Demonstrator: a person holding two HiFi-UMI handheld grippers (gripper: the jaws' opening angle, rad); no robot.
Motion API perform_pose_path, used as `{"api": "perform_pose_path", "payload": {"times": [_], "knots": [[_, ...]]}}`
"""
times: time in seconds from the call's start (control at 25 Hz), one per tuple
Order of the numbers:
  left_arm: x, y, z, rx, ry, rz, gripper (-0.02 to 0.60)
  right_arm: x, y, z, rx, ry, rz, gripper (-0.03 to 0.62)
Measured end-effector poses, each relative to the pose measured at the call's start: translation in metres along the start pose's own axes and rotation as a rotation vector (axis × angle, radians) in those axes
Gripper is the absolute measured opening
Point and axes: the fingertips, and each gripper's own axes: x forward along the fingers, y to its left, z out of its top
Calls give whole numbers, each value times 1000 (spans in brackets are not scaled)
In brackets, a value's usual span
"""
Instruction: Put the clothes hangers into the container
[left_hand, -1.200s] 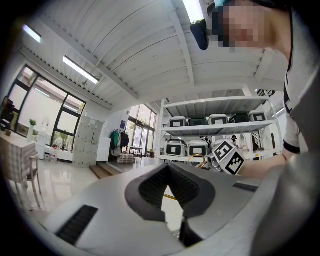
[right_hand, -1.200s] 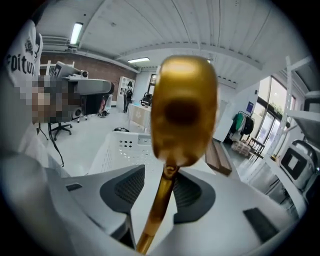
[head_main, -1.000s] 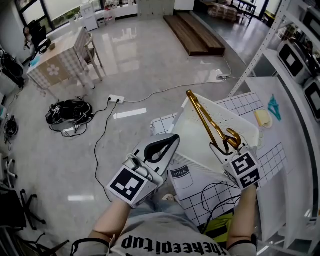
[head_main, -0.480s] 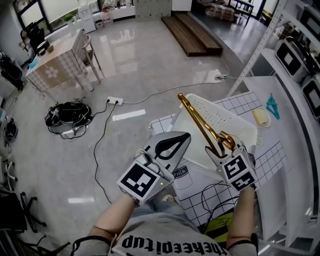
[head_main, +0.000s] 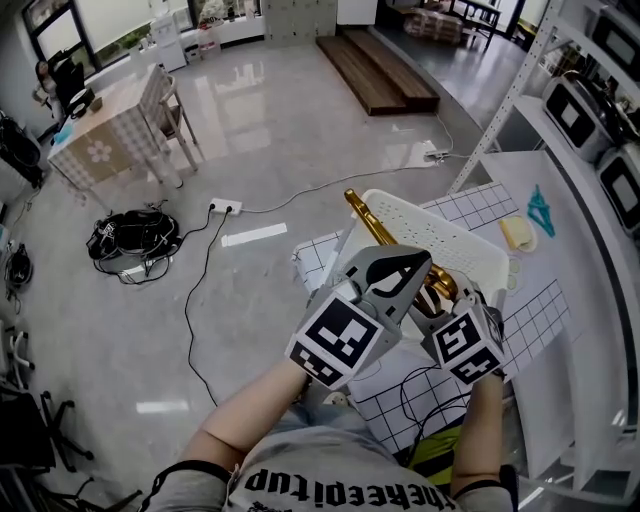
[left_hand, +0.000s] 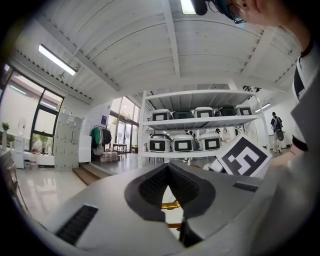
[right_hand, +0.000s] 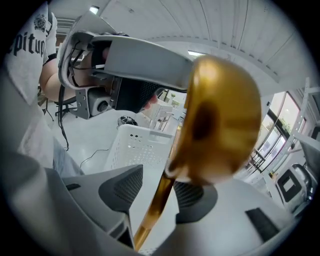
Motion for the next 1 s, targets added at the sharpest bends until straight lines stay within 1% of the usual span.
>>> {"api": "perform_pose_path", "payload": {"times": [0.16, 0.36, 0.52, 0.6, 0.72, 1.0], "knots": [[10, -6, -4, 27, 23, -11, 12, -4, -3, 1, -16, 6, -20, 215], [12, -5, -14, 23, 54, -14, 12, -12, -14, 5, 23, -36, -63, 221], [7, 0, -18, 7, 55, 2, 12, -19, -25, 4, 49, -50, -96, 227], [5, 3, -18, -5, 48, 9, 12, -24, -29, 6, 81, -82, -99, 229], [3, 5, -17, -15, 41, 13, 12, -31, -32, 15, 138, -156, -81, 232], [-4, 6, -17, -14, 36, 14, 12, -39, -32, 28, 163, -223, -89, 232]]}}
